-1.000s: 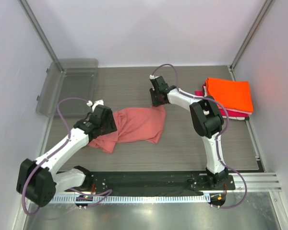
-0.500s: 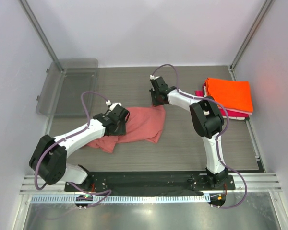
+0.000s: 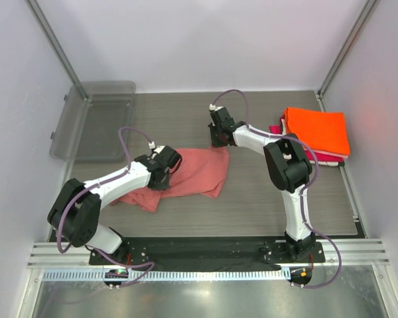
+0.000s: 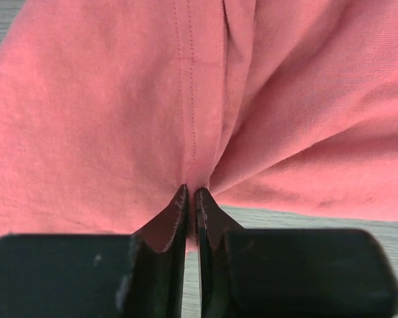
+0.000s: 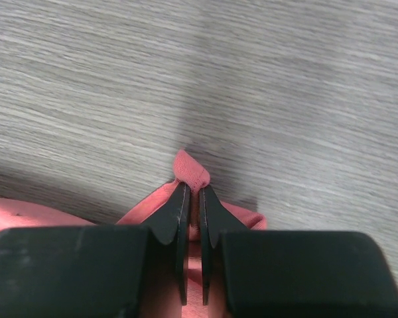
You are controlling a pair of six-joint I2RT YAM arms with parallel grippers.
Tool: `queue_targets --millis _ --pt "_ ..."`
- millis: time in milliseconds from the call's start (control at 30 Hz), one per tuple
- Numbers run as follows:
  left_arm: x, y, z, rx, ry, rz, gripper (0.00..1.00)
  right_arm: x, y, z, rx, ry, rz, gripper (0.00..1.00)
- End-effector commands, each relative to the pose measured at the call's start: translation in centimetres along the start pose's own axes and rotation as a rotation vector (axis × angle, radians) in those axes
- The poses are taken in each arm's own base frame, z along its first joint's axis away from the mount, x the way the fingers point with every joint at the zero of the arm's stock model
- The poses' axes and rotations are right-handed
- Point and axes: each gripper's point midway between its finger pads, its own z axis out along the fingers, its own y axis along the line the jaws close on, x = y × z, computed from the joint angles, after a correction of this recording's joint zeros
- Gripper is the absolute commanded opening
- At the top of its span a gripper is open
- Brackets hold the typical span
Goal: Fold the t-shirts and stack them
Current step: Flatten the tshirt out
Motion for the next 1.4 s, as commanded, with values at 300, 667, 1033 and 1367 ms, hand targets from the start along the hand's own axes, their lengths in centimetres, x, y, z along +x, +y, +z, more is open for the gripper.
queue_targets --millis 300,667,1033,1367 --pt "-4.6 0.0 -6.6 0.150 -0.116 -0.066 0.00 -3.9 -3.0 -3.9 0.014 -0.098 0.122 0.01" --pt "-4.5 0.4 -7.1 0.236 -0.041 -0.046 0.03 -6.9 -5.1 -6.0 0.008 -0.153 0.215 0.01" --pt "-1.1 -3.0 -4.1 0.375 0.108 -0.043 0.06 -5.5 -5.0 -5.1 -0.001 -0.112 0.213 0.01" --pt "0.0 -3.2 -2.7 0.345 0.174 -0.054 0.30 -5.1 -5.2 -4.6 -0.006 -0.101 0.215 0.01"
